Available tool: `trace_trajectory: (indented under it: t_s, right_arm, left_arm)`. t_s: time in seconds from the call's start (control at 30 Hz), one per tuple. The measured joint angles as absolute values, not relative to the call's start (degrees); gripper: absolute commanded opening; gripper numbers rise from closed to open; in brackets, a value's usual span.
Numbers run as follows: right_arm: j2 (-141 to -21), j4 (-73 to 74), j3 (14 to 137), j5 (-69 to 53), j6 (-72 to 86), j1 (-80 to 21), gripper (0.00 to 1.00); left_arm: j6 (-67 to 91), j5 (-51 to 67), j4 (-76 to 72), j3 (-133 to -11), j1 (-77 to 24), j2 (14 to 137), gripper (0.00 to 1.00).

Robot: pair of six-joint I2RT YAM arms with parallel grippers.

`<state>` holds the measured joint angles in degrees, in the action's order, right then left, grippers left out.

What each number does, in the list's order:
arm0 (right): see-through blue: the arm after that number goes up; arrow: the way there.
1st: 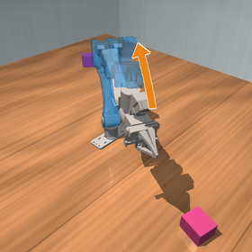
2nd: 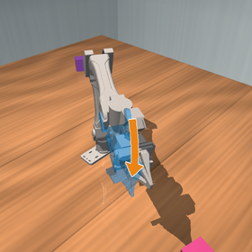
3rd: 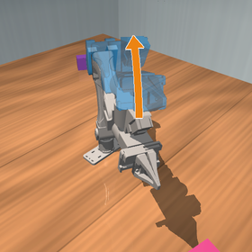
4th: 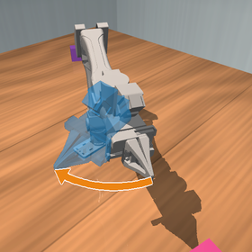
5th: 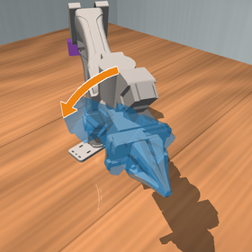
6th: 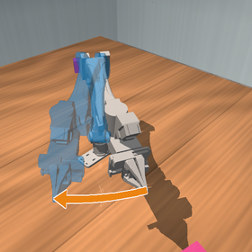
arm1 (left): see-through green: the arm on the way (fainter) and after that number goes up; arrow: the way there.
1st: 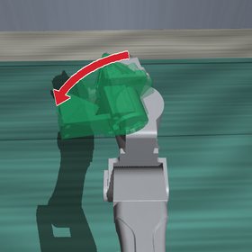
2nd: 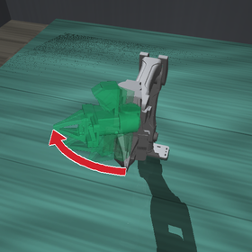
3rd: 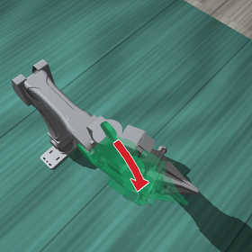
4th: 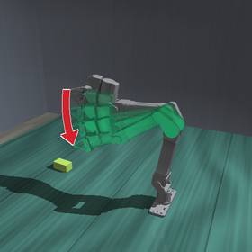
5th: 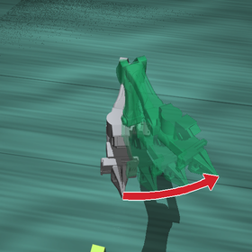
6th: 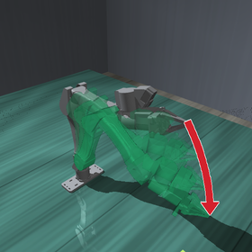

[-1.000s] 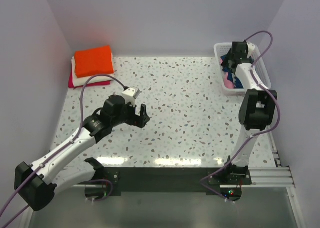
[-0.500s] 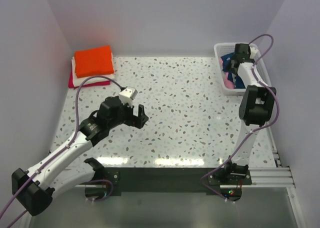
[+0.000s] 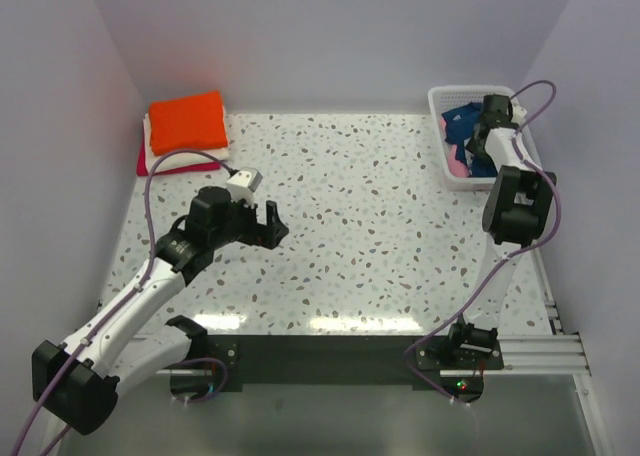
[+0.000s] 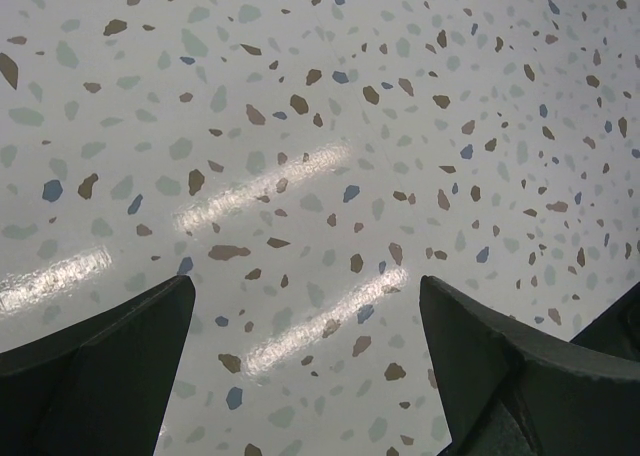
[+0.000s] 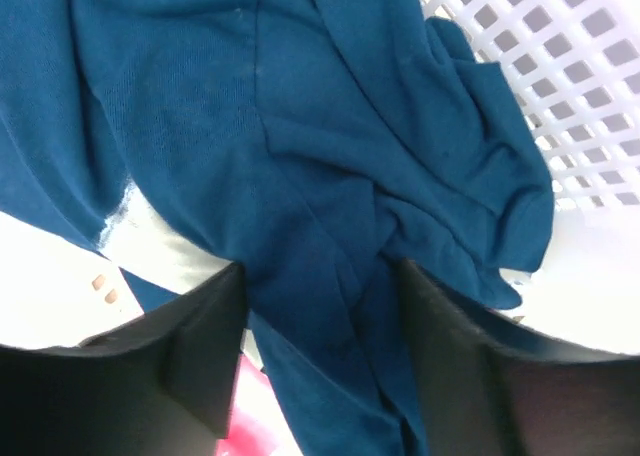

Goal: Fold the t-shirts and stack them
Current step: Grab the tshirt from the pile

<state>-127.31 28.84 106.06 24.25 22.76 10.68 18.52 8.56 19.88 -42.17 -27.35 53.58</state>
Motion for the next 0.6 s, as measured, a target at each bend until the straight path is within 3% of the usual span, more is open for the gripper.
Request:
trace_trajectory:
  t_s: [0.07,0.1,0.17,0.4,0.6]
  right_arm:
    - [-127.46,28.84,106.06,23.64,22.57,10.74,0.36]
    - [-127.46,28.84,106.15,23.22,22.59,10.74,0.21]
    - [-127.46,29.23,106.78,22.65,22.63,10.72,0.0]
    - [-126.02,31.7,108.14,20.16,24.49,10.98,0.0]
    - [-117.23,33.28,108.14,15.59,26.92,10.98,0.0]
  left_arm:
    - [18.55,9.19,19.77,-42.09,-27.33,53.63,1.0]
    - [18.55,9.45,19.75,-42.09,-27.33,53.65,1.0]
    - [18.55,9.85,19.73,-42.09,-27.33,53.69,1.0]
    - [18.52,9.85,19.73,-42.09,-27.33,53.67,1.0]
    - [18.5,9.78,19.73,-42.09,-27.33,53.67,1.0]
